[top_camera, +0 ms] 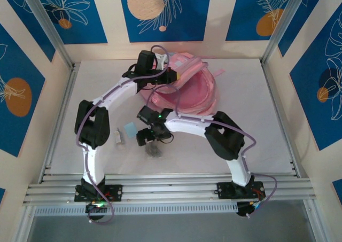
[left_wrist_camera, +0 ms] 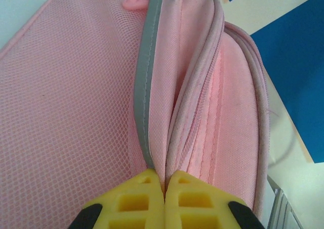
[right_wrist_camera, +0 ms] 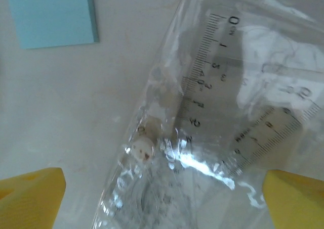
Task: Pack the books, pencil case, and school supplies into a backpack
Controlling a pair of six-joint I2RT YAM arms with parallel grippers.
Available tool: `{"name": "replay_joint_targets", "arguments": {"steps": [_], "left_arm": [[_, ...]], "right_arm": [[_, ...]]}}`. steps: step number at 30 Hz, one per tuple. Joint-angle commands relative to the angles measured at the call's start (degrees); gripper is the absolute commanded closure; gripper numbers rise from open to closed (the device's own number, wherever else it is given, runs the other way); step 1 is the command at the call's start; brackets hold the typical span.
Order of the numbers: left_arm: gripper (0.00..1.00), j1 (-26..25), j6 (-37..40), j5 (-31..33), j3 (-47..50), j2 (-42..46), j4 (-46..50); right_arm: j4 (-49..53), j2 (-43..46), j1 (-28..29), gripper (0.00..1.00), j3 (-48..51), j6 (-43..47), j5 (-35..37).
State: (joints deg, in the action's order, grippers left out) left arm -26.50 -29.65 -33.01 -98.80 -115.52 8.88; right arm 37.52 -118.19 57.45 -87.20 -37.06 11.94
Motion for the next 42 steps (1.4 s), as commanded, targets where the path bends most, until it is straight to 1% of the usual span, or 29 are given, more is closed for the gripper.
{"name": "replay_joint_targets", "arguments": {"steps": [1, 7, 9, 12, 14, 16, 17, 20, 21, 25, 32, 36, 39, 42], "left_arm": [[1.00, 1.54, 0.23, -0.51, 0.56, 3.97, -2.38], [1.00, 1.72, 0.38, -0.54, 0.97, 4.16, -2.36], [1.00, 1.85, 0.38, -0.45, 1.16, 4.42, -2.43], [1.00, 2.13, 0.39, -0.38, 1.84, 4.91, -2.70], [1.00, 2.33, 0.38, -0.30, 2.41, 5.29, -2.86], [1.00, 2.57, 0.40, -0.30, 2.78, 5.62, -3.09], [1.00, 2.59, 0.43, -0.34, 2.91, 5.65, -3.13], [1.00, 2.73, 0.47, -0.31, 3.09, 5.67, -3.14], [1.00, 2.77, 0.47, -0.30, 3.09, 5.74, -3.10], [1.00, 2.86, 0.47, -0.48, 3.07, 5.49, -2.99], [1.00, 2.86, 0.80, -0.50, 2.30, 5.25, -2.27], [1.00, 2.86, 1.46, -0.13, 1.80, 5.22, -1.12], [1.00, 2.85, 2.29, 0.20, 1.44, 5.22, 0.11], [1.00, 2.90, 2.58, 0.31, 1.33, 5.22, 0.41]], "right_arm": [[8.17, -3.78, 0.29, 0.00, -4.43, -0.37, 6.58], [13.60, -10.11, 0.57, 0.00, -10.17, -0.41, 8.77], [14.95, -11.29, 0.72, 0.04, -11.09, -0.37, 9.18], [15.32, -11.56, 0.29, 0.17, -10.72, -0.45, 8.96], [14.69, -10.91, -0.14, 0.29, -9.75, -0.64, 8.35], [13.65, -9.81, -0.54, 0.45, -8.58, -0.65, 7.93], [13.23, -9.27, -0.45, 0.49, -8.19, -0.58, 7.79], [11.12, -6.90, -0.24, 0.58, -6.10, 0.22, 7.32], [10.27, -6.05, -0.24, 0.63, -5.16, 0.66, 6.70], [9.44, -2.63, -0.36, 0.73, -2.26, 0.28, 5.04], [9.20, 4.00, -0.95, 0.73, 1.58, 0.00, 3.41], [10.74, 7.89, -1.97, 0.73, 2.91, 1.17, 2.78], [11.52, 13.44, -4.16, 0.72, 5.25, 2.10, 1.79], [11.79, 20.29, -7.83, 0.72, 8.13, 2.74, 0.29]]}}
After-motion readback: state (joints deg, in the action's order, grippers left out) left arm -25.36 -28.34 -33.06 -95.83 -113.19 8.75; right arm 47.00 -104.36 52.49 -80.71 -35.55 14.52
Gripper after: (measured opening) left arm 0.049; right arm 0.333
